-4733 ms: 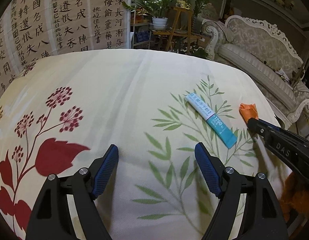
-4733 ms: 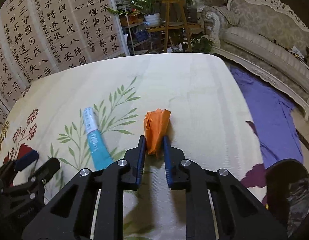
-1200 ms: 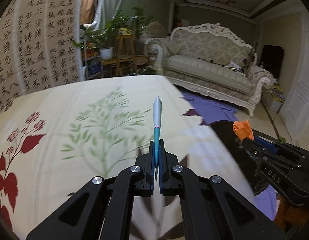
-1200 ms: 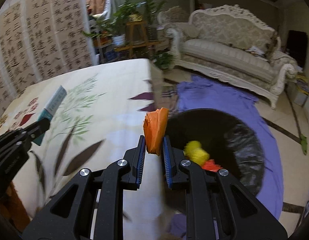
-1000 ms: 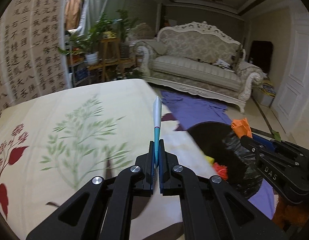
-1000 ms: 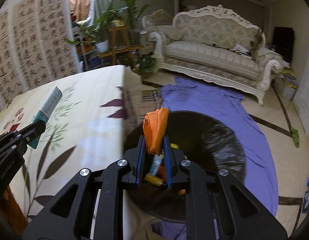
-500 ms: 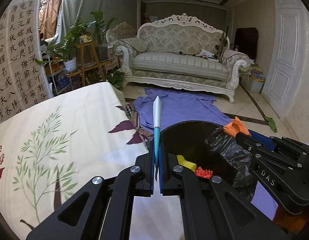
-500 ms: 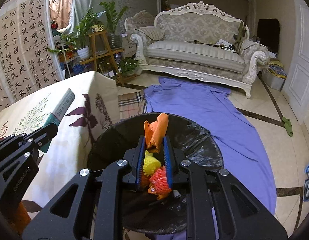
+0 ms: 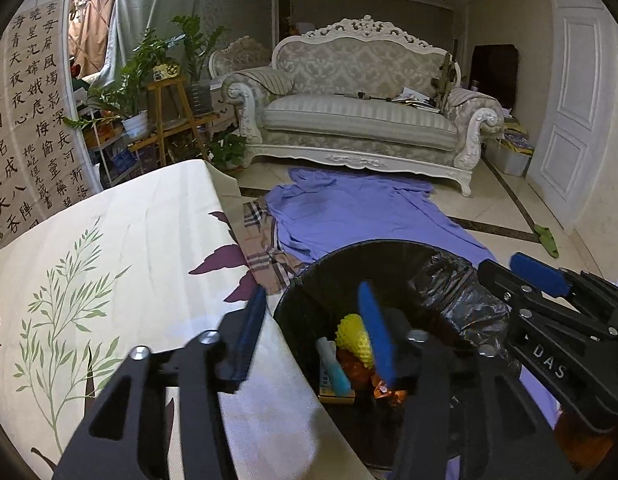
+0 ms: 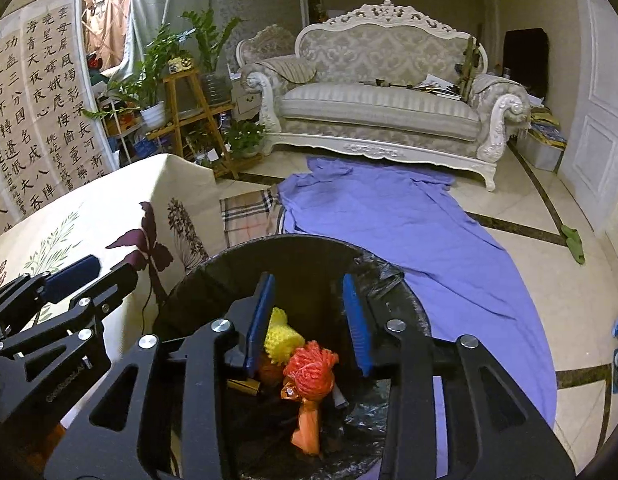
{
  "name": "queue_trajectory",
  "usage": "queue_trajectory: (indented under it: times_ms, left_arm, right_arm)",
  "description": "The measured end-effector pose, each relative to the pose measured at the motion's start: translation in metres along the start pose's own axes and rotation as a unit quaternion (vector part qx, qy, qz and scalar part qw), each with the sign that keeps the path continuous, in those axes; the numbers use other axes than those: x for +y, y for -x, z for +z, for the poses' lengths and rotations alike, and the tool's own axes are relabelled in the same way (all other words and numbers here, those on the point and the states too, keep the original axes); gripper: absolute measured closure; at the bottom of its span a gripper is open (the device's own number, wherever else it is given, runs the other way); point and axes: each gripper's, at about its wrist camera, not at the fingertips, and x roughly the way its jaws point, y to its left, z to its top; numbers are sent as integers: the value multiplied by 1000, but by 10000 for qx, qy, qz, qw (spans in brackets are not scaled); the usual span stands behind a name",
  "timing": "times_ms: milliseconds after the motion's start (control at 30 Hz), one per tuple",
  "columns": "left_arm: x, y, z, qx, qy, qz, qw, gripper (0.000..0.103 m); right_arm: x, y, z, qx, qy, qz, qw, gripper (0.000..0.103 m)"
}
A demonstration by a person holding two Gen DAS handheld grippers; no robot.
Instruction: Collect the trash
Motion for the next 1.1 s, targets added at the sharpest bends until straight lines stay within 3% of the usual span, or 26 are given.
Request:
queue_trajectory:
  times_ms: [300,733,1100]
  left_arm:
    - [1,3,2,-47,27,76,10000,32]
    - [7,14,-3,-101,127,70,9998,25]
    - [19,52,-14,-405,60,411,9983,19]
  right_arm:
    - [-6,5,-1,-73,-113,-144,9998,41]
    - [-5,31,-8,-201,-195,-372,9989,32]
    - [8,65,-18,-428,-177,-503,9977,19]
